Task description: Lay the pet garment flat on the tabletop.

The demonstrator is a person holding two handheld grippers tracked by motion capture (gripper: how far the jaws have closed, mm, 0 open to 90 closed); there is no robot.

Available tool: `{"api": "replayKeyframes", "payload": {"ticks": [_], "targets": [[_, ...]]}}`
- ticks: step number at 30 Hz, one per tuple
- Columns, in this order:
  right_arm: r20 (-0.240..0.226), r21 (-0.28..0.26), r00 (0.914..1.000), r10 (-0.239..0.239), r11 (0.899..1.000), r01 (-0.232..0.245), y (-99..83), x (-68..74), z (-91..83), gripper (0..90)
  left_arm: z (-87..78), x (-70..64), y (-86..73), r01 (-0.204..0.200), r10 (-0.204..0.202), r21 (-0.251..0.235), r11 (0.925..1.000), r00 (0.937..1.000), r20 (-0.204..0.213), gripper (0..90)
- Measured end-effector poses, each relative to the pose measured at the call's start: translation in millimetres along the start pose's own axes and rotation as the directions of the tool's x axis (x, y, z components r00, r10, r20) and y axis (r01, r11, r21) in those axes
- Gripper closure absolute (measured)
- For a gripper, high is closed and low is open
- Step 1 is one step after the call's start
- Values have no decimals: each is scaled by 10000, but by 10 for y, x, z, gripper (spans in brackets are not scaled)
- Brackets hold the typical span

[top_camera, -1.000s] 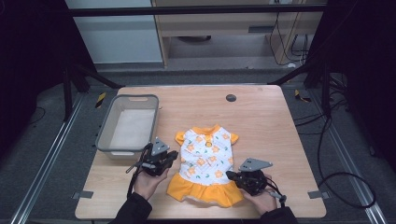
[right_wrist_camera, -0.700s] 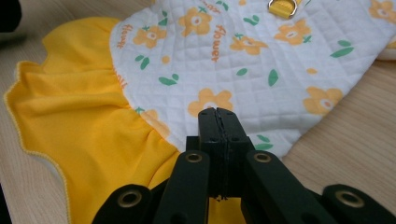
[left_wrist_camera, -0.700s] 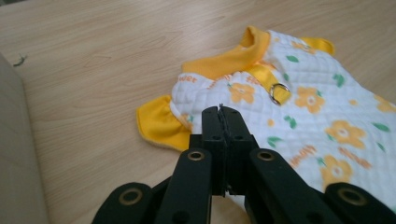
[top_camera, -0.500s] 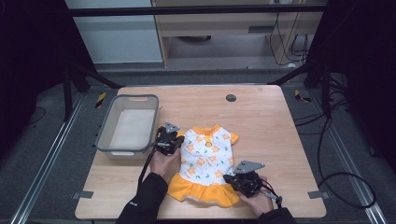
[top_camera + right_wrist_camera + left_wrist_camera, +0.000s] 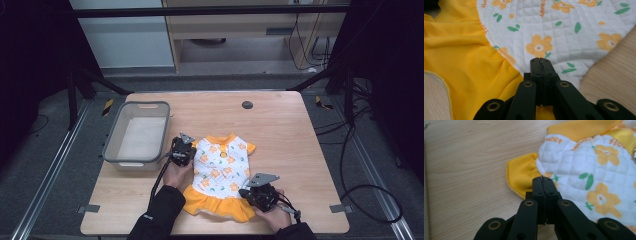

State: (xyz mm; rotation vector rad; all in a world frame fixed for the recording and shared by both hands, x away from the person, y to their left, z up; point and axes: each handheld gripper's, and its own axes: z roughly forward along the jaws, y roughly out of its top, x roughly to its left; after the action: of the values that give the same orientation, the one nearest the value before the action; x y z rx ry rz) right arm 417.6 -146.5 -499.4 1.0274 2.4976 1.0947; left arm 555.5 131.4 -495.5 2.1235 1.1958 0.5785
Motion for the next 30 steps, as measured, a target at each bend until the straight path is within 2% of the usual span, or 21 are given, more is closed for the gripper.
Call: {"api": "replayKeyframes", "payload": {"ticks": [2,7,11,14,16,19,20,21,22,23,26,27,30], "targets": [[22,38,10000,-18,10000,18,-1,0,-4,900,8,11,15,53,-53,70,10000,10000,-42,896],[135,163,9999,-88,9998,86,-2,-7,-24,900,25,22,44,-174,180,195,9997,9993,-314,895],[130,234,9999,-66,9997,63,2,-10,-30,900,24,21,44,-153,160,192,9997,9992,-372,895],[84,235,10000,-2,9997,0,6,-18,-30,900,9,36,40,186,-183,158,9997,9997,-143,893],[59,236,10000,57,9997,-59,7,-21,-36,900,-39,36,39,154,-154,116,9998,9999,-26,886],[-105,-50,9999,86,9999,-87,16,-34,-82,900,-210,16,43,224,-207,-406,9989,9989,420,881],[-101,-205,9999,118,9997,-120,27,-47,-109,900,-278,3,43,141,-110,-571,9983,9984,549,879],[-51,-422,9999,165,9990,-167,40,-70,-138,900,-278,3,43,141,-110,-571,9983,9984,549,878],[49,-638,9996,282,9976,-279,57,-95,-173,900,-413,-36,25,31,41,-850,9964,9964,843,876],[95,-860,9991,407,9955,-397,76,-123,-204,900,-479,-56,5,-44,142,-967,9953,9948,1007,875],[404,-1534,9973,616,9867,-547,155,-229,-289,900,-688,-134,-87,-395,552,-1112,9930,9883,1419,871],[508,-1723,9962,703,9832,-606,186,-271,-307,900,-756,-158,-129,-583,743,-1078,9925,9859,1501,868],[770,-2180,9911,1086,9718,-895,273,-419,-328,900,-937,-233,-303,-812,968,-925,9924,9790,1792,864]]}}
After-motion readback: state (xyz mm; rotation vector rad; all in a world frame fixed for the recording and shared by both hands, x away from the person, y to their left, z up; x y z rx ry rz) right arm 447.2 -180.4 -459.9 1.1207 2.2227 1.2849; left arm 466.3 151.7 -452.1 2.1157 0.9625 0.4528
